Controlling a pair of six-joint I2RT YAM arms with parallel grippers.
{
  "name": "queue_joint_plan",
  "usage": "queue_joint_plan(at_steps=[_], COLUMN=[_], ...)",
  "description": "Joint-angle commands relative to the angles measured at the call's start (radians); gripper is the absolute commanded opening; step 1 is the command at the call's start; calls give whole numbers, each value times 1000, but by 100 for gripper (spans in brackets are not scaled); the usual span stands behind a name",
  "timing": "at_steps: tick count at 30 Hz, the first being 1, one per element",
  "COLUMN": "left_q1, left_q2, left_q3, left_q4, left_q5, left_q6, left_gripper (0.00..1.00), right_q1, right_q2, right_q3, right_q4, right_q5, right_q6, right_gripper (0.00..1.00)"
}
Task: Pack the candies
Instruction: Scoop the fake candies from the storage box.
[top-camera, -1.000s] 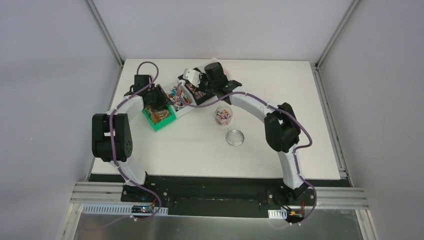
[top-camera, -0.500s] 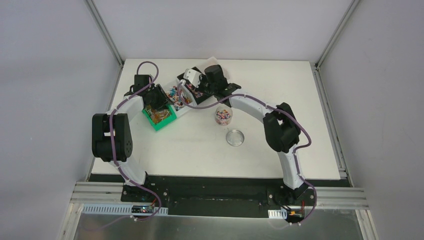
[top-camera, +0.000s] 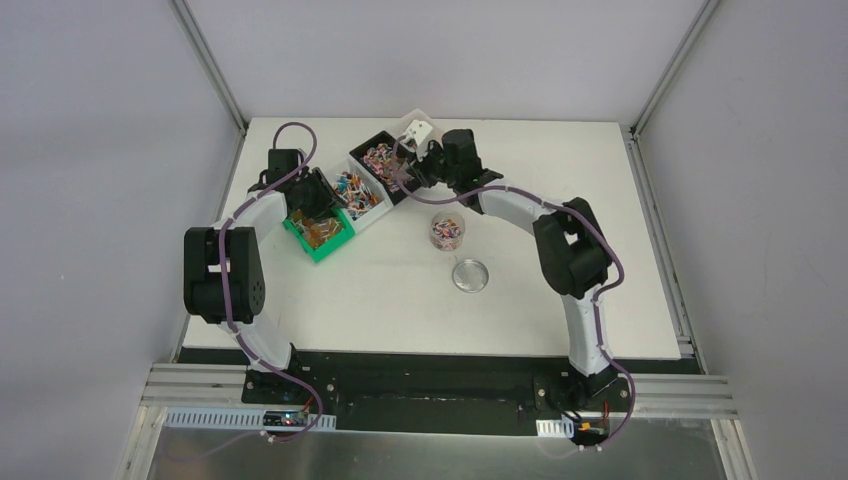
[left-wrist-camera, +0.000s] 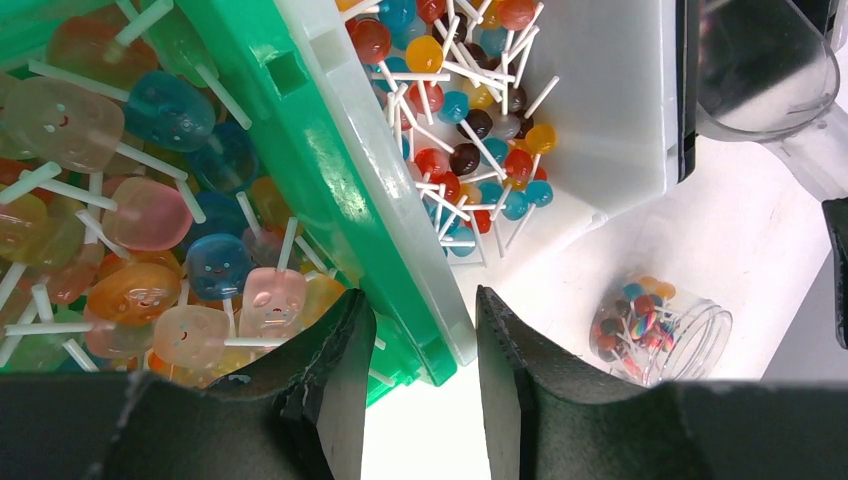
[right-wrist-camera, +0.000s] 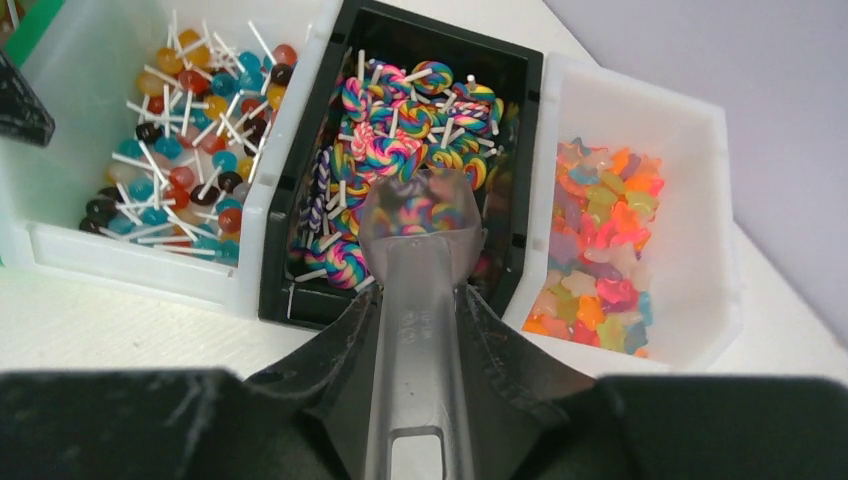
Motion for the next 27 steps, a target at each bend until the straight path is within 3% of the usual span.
queue_joint_plan(at_steps=[1, 7, 13, 27], left_q1=[-21, -21, -21, -21], left_q2=[-16, -15, -18, -18], left_q3=[7, 4, 2, 6], left_q4=[30, 31, 30, 31], left_q5=[102, 96, 89, 54], left_q6=[25, 25, 25, 12], left_gripper=[0, 0, 0, 0], right_q1=[7, -3, -6, -8], right_q2=[-5, -4, 15, 29], right_q3=[-80, -247, -333, -419], right_q4=[183, 522, 735, 886], right_q5=[-97, -45, 6, -33], right_q6=[282, 489, 535, 383], right_gripper=[0, 0, 0, 0])
